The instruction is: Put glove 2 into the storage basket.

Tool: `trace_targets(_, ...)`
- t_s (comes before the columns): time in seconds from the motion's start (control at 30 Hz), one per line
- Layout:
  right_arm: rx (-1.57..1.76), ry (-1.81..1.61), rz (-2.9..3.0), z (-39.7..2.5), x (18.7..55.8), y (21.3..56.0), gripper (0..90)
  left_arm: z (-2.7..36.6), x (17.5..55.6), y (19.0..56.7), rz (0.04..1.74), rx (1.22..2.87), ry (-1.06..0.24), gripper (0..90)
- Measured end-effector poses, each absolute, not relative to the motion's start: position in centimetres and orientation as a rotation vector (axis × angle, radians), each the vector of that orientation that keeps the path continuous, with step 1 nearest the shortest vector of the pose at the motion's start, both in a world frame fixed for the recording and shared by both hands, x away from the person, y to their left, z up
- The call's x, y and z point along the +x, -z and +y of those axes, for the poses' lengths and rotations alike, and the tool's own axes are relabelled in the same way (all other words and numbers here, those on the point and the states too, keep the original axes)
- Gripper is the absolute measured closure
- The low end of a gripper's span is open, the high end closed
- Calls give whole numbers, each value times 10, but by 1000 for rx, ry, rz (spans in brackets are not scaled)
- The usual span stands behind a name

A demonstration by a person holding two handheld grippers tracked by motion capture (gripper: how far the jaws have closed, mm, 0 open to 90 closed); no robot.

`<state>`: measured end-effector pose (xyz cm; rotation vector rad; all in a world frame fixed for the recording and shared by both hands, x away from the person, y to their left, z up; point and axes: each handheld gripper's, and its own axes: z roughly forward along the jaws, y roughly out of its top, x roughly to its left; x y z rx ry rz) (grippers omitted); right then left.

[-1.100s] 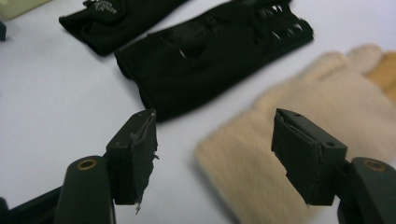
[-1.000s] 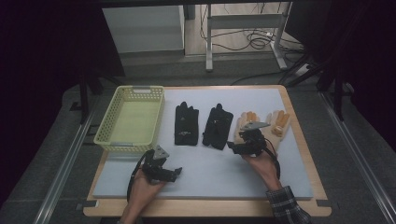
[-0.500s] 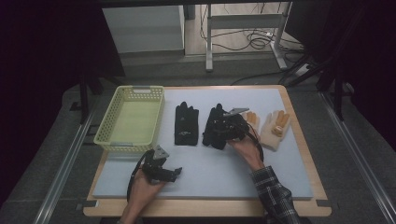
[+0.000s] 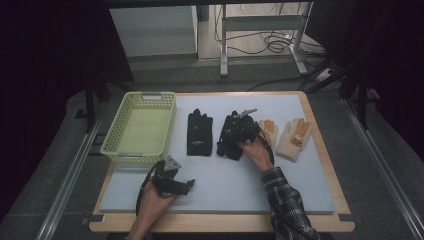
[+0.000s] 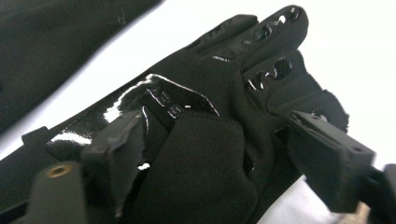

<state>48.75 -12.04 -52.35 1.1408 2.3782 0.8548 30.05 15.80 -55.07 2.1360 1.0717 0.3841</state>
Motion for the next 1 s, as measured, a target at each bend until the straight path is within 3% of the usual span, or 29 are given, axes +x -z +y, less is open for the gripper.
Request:
trace_targets(0.03, 1136, -885, 2405, -122, 486, 522, 430, 158, 300, 551, 1071, 2137, -384, 65)
trace_targets(0.07, 1139, -894, 2404, -122, 485, 522, 457, 158, 300, 551, 1071, 2137, -384, 65)
trace_targets(0.2, 1136, -875, 2413, -123, 482, 520, 750, 158, 300, 551, 1072, 2136, -384, 65)
trace_targets(0.23, 1133, -876, 2413, -123, 481, 519, 772, 158, 300, 551, 1072, 2136, -384, 65)
trace_targets(0.53, 1167, -970, 2408, -128, 471, 505, 804, 158, 300, 551, 1072, 2138, -385, 65)
trace_targets(0.77, 1108, -1096, 2450, -134, 431, 477, 803, 158, 300, 551, 1072, 2138, -383, 65)
trace_targets(1.0, 1038, -1134, 2535, -138, 386, 473, 800, 158, 300, 551, 1072, 2138, -385, 65)
